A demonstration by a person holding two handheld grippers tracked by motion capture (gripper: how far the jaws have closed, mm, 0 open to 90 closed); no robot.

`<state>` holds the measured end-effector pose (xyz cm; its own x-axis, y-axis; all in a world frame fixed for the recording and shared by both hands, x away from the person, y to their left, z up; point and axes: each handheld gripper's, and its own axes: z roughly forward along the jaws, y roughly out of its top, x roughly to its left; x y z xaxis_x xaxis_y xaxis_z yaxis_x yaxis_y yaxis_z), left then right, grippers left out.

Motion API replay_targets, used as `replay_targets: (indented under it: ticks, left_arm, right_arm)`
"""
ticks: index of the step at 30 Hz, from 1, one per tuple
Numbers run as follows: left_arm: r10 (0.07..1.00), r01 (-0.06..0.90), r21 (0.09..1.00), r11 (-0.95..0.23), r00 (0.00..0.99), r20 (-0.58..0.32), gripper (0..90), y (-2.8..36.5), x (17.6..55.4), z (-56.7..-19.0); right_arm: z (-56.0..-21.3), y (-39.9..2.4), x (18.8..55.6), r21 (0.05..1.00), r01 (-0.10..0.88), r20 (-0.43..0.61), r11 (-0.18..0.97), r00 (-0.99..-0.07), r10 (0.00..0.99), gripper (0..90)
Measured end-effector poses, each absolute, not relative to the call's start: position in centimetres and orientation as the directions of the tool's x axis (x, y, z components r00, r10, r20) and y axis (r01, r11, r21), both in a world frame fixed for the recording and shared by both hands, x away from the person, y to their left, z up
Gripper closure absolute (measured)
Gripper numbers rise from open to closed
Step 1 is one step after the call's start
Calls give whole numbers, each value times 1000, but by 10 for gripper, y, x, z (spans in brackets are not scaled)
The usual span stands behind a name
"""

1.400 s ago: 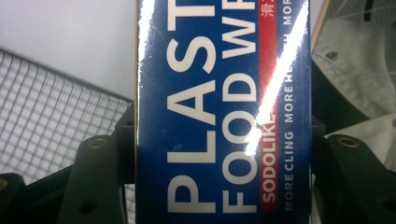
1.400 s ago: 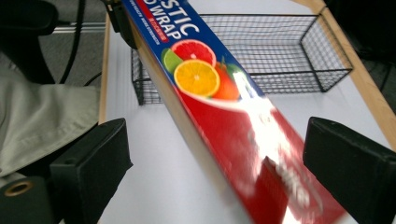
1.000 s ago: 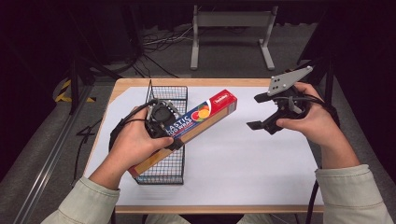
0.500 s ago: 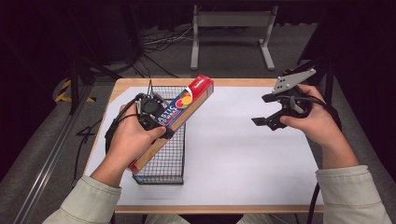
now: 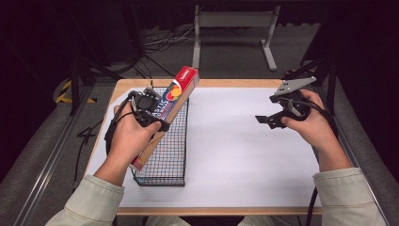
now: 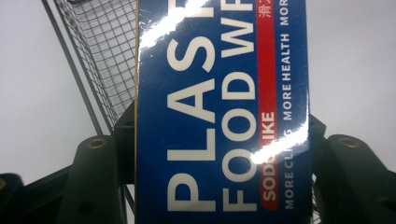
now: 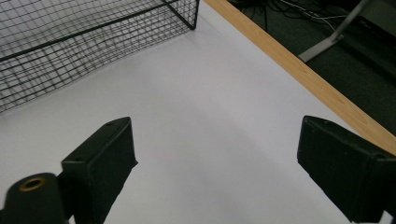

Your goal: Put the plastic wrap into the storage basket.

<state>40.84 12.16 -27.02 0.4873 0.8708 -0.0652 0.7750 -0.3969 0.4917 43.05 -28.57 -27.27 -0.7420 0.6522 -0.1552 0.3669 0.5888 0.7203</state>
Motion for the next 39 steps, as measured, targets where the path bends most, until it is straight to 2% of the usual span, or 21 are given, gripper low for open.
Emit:
replay_targets:
  ticks: [8,21,31,39]
  left_arm:
    - [936,847,464,-259,340,-97,403,119,411,-273]
    - [974,886,439,-149,208,-90,403,108,422,-287]
    - [984,894,438,-92,149,-97,403,103,428,-297]
    - [985,902,424,-81,138,-107,402,94,429,-303]
  right_arm:
    - [-292,-292,436,717,408,-141,565,-709,691,96]
    - [-313,-293,439,708,441,-123,551,-692,712,94]
    - [-326,-294,437,699,454,-127,552,-682,720,93]
    - [-339,-295,438,690,458,-150,560,-666,730,90]
